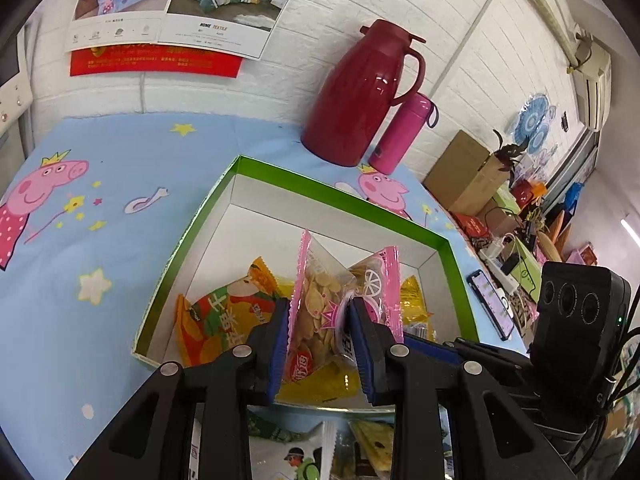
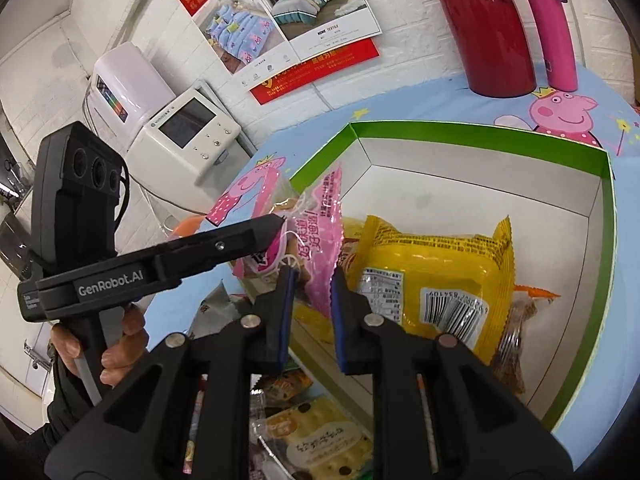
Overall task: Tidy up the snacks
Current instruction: 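Lower the biscuit pack into the green box and open the right gripper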
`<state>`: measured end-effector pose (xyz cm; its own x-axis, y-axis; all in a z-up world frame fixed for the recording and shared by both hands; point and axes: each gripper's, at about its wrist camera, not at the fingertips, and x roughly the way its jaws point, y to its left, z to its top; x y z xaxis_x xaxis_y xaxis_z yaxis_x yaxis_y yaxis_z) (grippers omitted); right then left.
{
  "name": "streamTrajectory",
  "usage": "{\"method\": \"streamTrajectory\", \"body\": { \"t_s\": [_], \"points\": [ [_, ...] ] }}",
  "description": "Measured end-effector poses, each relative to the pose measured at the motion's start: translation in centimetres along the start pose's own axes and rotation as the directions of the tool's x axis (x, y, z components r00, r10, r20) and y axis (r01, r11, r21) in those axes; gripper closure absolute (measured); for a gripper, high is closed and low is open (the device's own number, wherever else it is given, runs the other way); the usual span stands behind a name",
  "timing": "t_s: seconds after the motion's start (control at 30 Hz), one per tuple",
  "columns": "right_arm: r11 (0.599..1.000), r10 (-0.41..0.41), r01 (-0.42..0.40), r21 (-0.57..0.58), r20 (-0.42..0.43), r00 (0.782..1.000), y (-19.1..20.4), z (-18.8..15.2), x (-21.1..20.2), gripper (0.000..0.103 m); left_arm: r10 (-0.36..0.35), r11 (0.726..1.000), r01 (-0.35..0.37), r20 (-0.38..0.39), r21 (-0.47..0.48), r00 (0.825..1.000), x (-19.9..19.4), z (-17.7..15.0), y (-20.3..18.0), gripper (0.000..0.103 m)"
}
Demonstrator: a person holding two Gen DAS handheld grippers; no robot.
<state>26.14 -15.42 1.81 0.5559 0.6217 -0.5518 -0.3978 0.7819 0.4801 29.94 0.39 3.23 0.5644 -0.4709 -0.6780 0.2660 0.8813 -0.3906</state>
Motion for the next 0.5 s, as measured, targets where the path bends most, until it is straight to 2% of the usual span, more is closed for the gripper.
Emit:
{"method": "streamTrajectory", "body": {
  "t_s": [0.03,0.07,0.1,0.13,0.17,0.27,0.5],
  "points": [
    [1.0,-0.014,0.014,-0.02,0.002,1.0,0.1,0.1,0.3,0.078,0.016,1.0,-0.016,-0.002,-0.008,1.0,0.2,0.1,0.3,0.065],
    [0.999,-0.033,0.033,-0.042,0.008,0.999,0.3,0.1,0.3,0.066,0.033,0.999,-0.033,-0.002,-0.015,0.999,0.3,0.1,0.5,0.06],
    [0.997,-0.049,0.051,-0.063,0.019,0.999,0.4,0.0,0.3,0.058,0.041,0.999,-0.041,0.002,-0.018,0.999,0.3,0.0,0.7,0.042],
    [0.995,-0.063,0.066,-0.078,0.038,0.997,0.5,-0.1,0.0,0.046,0.046,0.999,-0.046,0.011,-0.021,0.999,0.1,-0.1,0.9,0.027],
    [0.993,-0.068,0.073,-0.091,0.051,0.996,0.5,-0.2,-0.1,0.038,0.057,0.998,-0.056,0.036,-0.025,0.998,-0.3,-0.3,1.0,0.023],
    [0.99,-0.077,0.084,-0.113,0.069,0.995,0.7,-0.5,-0.7,0.029,0.084,0.996,-0.084,0.069,-0.008,0.994,-1.2,-0.7,0.8,0.018],
    [0.987,-0.095,0.106,-0.124,0.089,0.991,1.8,-1.4,-2.8,0.025,0.121,0.993,-0.121,0.075,-0.007,0.99,-3.4,-1.3,-0.6,0.015]
  ]
}}
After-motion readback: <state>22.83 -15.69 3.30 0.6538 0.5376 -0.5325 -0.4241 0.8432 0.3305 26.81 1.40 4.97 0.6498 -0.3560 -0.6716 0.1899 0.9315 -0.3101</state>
